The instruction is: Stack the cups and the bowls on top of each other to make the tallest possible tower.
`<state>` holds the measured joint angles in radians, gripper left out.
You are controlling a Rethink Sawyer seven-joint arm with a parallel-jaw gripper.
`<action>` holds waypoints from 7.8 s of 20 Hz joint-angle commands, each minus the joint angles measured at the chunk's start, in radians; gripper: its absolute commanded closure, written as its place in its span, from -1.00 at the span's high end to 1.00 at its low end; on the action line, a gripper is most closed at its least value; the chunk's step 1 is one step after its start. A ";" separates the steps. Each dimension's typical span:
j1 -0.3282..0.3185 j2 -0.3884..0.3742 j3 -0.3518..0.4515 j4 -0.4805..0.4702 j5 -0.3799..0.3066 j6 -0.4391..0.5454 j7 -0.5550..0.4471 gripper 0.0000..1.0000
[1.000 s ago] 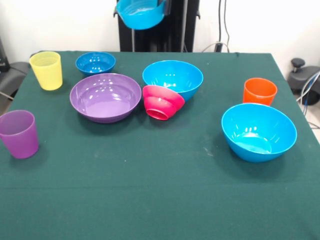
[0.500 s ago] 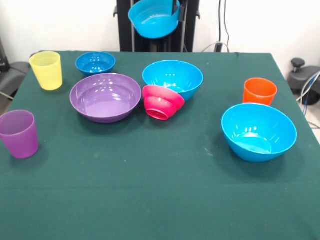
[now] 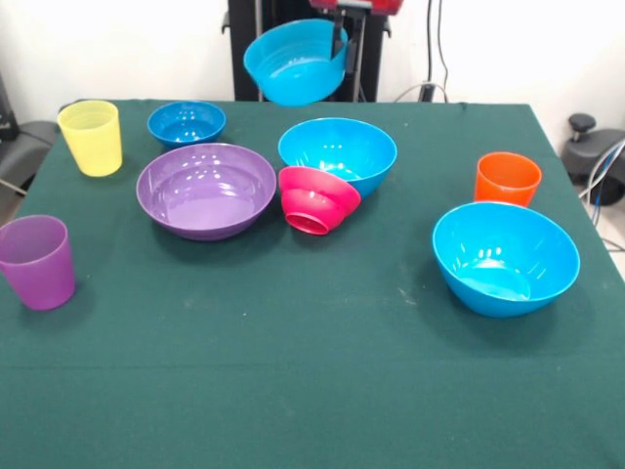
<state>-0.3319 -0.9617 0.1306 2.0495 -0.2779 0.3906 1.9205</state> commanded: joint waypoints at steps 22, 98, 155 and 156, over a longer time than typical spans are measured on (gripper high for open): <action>0.016 0.376 0.057 -0.312 -0.062 -0.001 -0.018 -1.00; 0.149 0.448 -0.073 -0.363 -0.060 -0.129 0.074 -1.00; 0.126 0.424 -0.022 -0.463 -0.029 0.022 -0.024 -1.00; 0.127 0.422 -0.021 -0.462 -0.029 0.022 -0.024 -1.00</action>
<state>-0.1999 -0.5660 0.0225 1.6328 -0.2783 0.3297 1.9205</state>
